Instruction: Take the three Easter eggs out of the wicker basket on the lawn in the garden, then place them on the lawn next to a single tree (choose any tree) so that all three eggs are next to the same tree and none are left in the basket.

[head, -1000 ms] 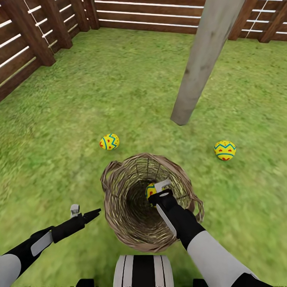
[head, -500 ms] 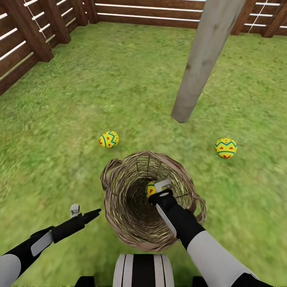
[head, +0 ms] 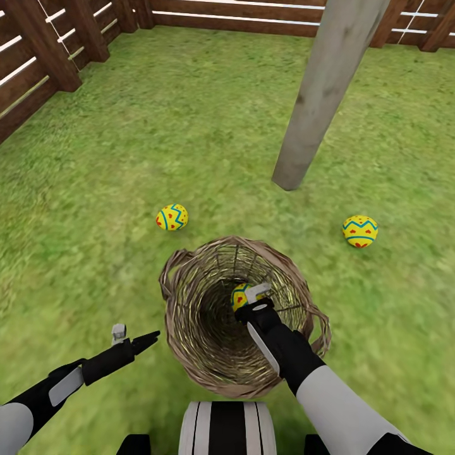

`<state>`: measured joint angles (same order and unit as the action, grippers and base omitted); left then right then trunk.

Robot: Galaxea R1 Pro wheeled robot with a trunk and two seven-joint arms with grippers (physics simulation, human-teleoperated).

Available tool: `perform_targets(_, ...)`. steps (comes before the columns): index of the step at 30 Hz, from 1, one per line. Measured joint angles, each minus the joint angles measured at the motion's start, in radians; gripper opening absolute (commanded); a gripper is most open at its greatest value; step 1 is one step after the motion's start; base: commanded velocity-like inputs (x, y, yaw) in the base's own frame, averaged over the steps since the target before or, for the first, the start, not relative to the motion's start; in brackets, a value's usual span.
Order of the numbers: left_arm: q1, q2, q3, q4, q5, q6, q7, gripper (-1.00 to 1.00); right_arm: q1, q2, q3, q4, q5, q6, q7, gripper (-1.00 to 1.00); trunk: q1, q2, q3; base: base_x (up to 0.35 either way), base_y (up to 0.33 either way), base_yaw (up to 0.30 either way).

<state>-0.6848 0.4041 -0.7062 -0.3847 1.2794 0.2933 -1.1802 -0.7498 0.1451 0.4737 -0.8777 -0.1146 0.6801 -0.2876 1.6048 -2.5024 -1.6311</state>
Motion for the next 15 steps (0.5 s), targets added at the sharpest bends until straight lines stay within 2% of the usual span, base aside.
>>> perform_targets(1, 0.0, 0.0, 0.0, 0.0, 0.0, 0.0, 0.0, 1.0, 0.0, 0.0, 0.0, 0.0, 0.0, 0.0, 0.0, 1.0, 0.0, 0.0, 0.0, 0.0, 0.0, 0.0)
perform_targets(2, 0.0, 0.0, 0.0, 0.0, 0.0, 0.0, 0.0, 1.0, 0.0, 0.0, 0.0, 0.0, 0.0, 0.0, 0.0, -1.0, 0.0, 0.0, 0.0, 0.0, 0.0, 0.0)
perform_targets(15, 0.0, 0.0, 0.001, 0.0, 0.0, 0.0, -0.002, 1.0, 0.0, 0.0, 0.0, 0.0, 0.0, 0.0, 0.0, -1.0, 0.0, 0.0, 0.0, 0.0, 0.0, 0.0)
